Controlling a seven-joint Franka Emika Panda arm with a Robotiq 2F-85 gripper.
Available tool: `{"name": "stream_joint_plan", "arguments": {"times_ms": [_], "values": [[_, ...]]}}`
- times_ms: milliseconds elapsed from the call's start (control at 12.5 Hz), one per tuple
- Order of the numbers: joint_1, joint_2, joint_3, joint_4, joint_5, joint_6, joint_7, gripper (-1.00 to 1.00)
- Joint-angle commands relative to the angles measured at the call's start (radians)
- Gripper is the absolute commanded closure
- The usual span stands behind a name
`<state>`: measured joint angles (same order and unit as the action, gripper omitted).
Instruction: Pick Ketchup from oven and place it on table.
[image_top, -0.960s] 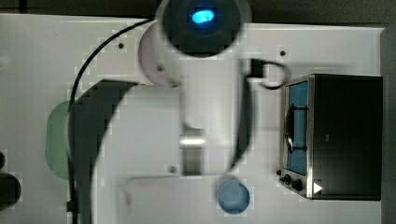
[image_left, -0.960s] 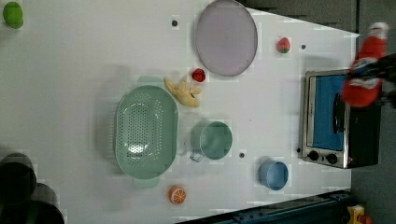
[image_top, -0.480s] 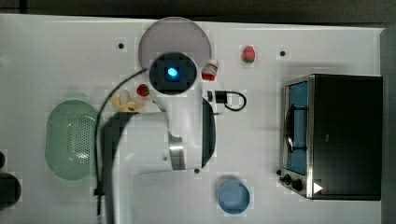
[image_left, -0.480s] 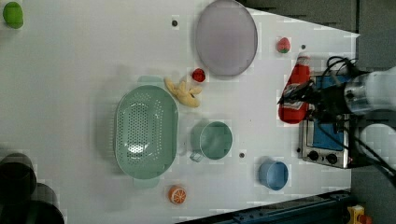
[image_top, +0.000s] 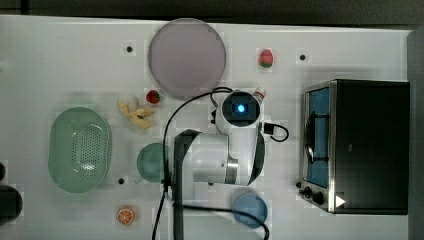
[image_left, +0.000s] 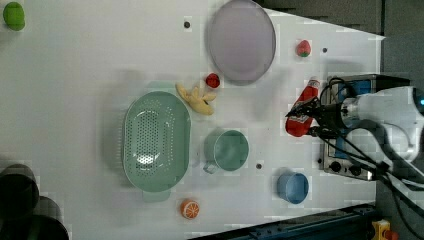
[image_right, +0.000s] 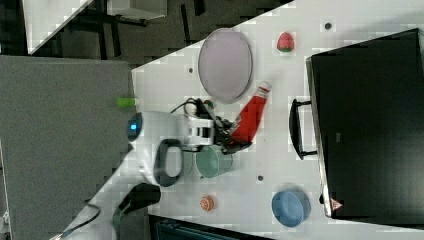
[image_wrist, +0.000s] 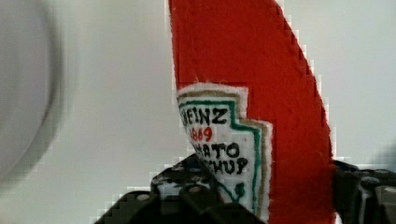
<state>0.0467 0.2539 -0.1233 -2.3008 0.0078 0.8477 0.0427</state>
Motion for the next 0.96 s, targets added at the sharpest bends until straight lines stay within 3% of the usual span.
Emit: {"name": "stream_joint_plan", "arguments": {"times_ms": [80,160,400,640,960], "values": [[0.006,0.026,0.042,-0.037,0.006,0.112,0.005,-0.29],[0.007,0.045,0.041,-0.050,0.006,0.142,0.005,-0.38],[0.007,0.066,0.044,-0.063,0.006,0.223,0.008,-1.00],[0.007,0.012,0.047,-0.060,0.006,0.169,0.009,-1.00],[0.005,-0.170,0.042,0.009,0.006,0.009,0.010,-1.00]]}}
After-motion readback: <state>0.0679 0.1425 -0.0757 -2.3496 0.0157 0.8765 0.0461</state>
